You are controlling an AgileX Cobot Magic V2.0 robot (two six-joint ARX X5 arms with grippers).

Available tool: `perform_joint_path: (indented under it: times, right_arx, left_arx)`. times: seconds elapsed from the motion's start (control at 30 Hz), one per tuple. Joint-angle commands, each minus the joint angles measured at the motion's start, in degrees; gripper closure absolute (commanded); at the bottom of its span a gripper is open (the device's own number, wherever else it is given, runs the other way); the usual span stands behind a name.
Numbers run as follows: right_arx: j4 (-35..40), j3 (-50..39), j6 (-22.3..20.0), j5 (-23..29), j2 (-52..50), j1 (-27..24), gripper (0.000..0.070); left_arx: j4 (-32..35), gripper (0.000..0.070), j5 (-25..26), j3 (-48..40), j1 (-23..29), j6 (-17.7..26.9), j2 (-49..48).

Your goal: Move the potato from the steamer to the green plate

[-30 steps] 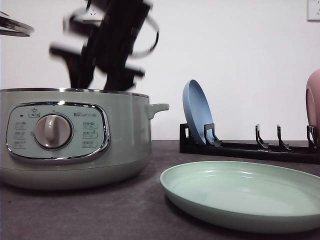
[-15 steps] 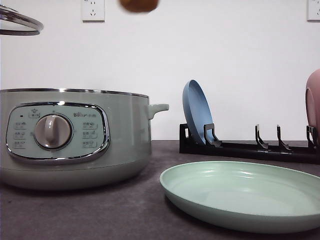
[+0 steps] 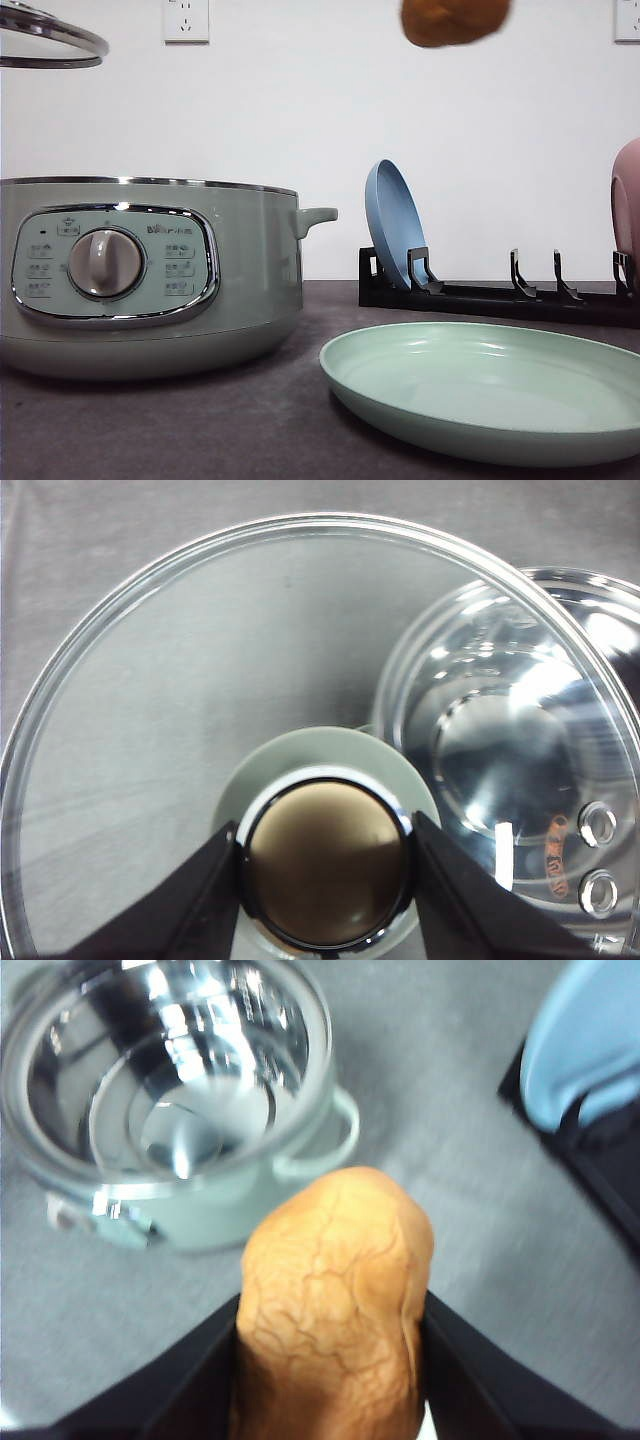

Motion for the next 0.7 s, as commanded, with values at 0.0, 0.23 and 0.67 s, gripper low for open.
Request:
perform_joint_path:
  times: [0.0, 0.23, 0.67]
  right_arx:
    - [2.63, -4.07, 4.51, 0.04, -1.88, 0.28, 0.0514]
    - [9.80, -17.68, 11.84, 0.04, -7.19, 0.37, 0.0514]
    - [28.79, -36.96, 21.84, 0.22, -3.78, 1.55, 0.0514]
  left_arx:
    - [2.43, 0.0699, 0.55, 1.42, -0.44, -0.15, -0.37]
    - [2.38, 0.0699, 0.69, 1.42, -1.66, -0.15, -0.37]
    - [2.77, 0.0699, 1.94, 1.42, -1.88, -0.15, -0.37]
